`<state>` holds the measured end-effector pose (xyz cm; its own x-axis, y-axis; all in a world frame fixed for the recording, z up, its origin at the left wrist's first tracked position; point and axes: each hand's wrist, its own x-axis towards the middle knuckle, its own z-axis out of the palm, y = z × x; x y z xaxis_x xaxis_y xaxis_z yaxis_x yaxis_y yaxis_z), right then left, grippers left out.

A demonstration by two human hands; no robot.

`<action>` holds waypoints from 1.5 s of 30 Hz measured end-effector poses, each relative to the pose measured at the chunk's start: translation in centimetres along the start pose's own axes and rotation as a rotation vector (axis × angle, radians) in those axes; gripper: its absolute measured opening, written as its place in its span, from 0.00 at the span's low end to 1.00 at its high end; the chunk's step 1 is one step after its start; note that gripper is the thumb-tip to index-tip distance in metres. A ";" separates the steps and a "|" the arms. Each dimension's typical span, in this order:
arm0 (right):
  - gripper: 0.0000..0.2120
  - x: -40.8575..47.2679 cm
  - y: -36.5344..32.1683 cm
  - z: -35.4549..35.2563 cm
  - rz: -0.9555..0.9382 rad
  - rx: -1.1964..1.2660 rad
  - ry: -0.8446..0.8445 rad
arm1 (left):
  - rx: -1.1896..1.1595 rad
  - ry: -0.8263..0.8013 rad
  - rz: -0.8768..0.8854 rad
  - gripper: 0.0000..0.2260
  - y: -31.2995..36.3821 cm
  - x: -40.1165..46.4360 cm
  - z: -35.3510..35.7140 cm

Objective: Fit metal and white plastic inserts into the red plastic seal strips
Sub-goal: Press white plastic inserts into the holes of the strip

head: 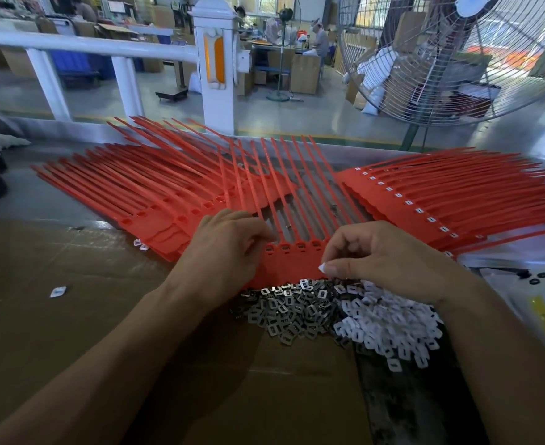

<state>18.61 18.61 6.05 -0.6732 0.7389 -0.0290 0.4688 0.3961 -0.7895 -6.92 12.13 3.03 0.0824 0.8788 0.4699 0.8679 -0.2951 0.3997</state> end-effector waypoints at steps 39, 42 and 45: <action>0.07 2.0 -0.3 3.3 0.074 0.311 0.324 | 0.057 0.111 0.096 0.06 0.9 0.6 1.4; 0.04 1.6 0.1 2.6 0.113 0.159 0.358 | 0.105 0.072 -0.003 0.06 0.1 0.5 1.3; 0.05 1.1 0.1 2.2 0.150 0.083 0.362 | 0.138 0.036 -0.066 0.07 -0.6 0.4 1.3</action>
<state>16.62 18.25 4.56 -0.3492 0.9352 0.0585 0.4884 0.2350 -0.8404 -6.77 13.10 1.97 0.0069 0.8798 0.4753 0.9302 -0.1801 0.3199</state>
